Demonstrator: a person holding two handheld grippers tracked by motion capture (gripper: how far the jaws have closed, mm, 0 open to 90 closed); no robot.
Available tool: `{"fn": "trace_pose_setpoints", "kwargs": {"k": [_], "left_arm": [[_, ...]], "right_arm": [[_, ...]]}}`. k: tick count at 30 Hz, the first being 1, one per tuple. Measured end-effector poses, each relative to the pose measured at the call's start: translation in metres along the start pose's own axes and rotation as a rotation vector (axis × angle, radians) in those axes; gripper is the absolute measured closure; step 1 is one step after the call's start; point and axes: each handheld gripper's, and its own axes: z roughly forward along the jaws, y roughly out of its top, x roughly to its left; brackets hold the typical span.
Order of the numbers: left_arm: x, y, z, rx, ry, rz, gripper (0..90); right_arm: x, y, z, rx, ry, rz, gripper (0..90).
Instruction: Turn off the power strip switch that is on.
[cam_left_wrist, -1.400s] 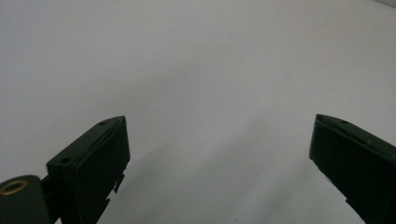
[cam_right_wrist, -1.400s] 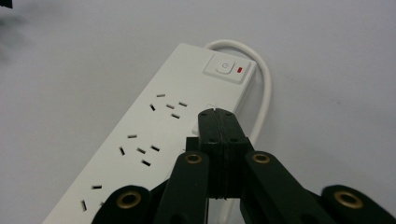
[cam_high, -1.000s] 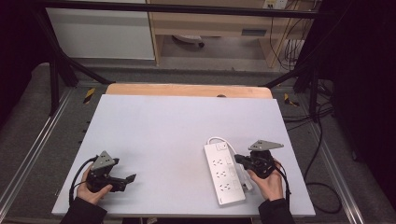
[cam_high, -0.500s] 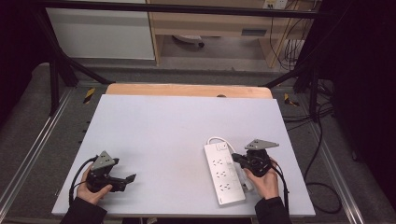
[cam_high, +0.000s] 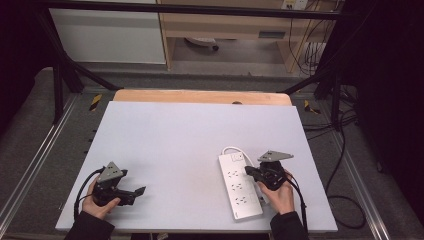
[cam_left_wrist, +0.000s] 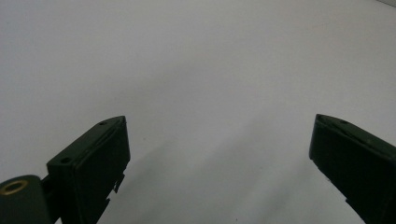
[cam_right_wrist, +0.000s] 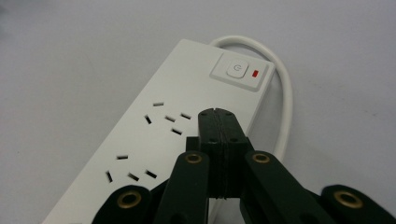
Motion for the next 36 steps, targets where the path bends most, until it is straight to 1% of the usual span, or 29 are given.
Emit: {"fn": "trace_pose_setpoints", "kwargs": {"k": [11,12,20,36], "left_arm": [[0.0,0.0,-0.0001,0.0,0.001,0.002,5.0],[-0.0001,0.0,-0.0001,0.0,0.0,0.0,5.0],[0.0,0.0,-0.0002,-0.001,0.0,0.0,5.0],[0.0001,0.0,-0.0003,-0.001,0.002,0.002,5.0]], "right_arm": [[0.0022,-0.0026,0.0049,0.017,0.005,0.002,90.0],[0.0017,-0.0031,0.0057,0.02,0.009,-0.007,90.0],[0.0021,-0.0042,0.0073,0.028,0.005,-0.006,90.0],[0.0022,-0.0048,0.0081,0.023,0.007,-0.013,90.0]]}}
